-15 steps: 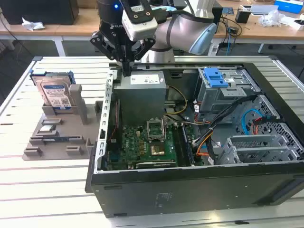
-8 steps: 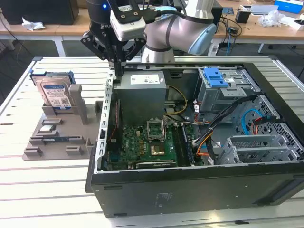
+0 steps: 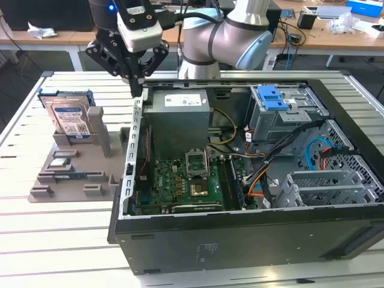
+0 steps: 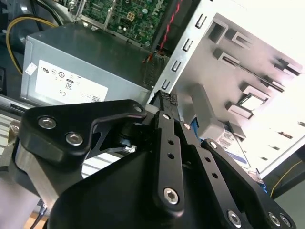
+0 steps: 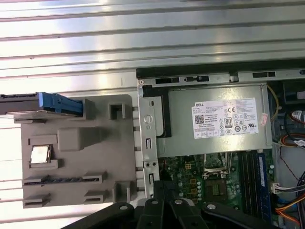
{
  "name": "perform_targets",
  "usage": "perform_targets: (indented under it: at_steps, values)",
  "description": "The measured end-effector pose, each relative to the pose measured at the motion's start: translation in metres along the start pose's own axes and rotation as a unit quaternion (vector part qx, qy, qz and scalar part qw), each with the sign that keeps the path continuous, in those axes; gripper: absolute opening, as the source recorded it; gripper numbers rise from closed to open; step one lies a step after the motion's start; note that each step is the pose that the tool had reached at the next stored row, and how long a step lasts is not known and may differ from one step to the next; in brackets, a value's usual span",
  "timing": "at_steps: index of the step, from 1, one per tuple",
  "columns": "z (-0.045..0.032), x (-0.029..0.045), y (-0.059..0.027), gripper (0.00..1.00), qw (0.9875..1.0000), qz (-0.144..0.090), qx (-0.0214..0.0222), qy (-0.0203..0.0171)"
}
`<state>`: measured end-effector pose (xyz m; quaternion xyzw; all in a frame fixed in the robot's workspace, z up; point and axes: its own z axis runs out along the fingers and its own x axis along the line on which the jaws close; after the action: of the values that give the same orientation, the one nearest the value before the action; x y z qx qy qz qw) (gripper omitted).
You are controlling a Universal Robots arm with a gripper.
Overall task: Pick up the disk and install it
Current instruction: 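Reach for the disk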
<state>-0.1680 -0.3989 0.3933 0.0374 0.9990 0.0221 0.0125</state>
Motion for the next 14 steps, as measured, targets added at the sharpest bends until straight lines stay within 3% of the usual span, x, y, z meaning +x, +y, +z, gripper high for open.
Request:
perform_targets:
  at_steps: [5,6,10,14]
  values:
    - [-0.0003,0.0133,-0.001,0.11,1.0,0.0,0.0,0.0]
    - [-0.0005,0.0194,-0.0014,0.11,1.0,0.0,0.0,0.0]
    - [-0.0008,0.0313,-0.0023,0.11,1.0,0.0,0.0,0.0]
    - [-0.0011,0.0402,-0.003,0.11,1.0,0.0,0.0,0.0]
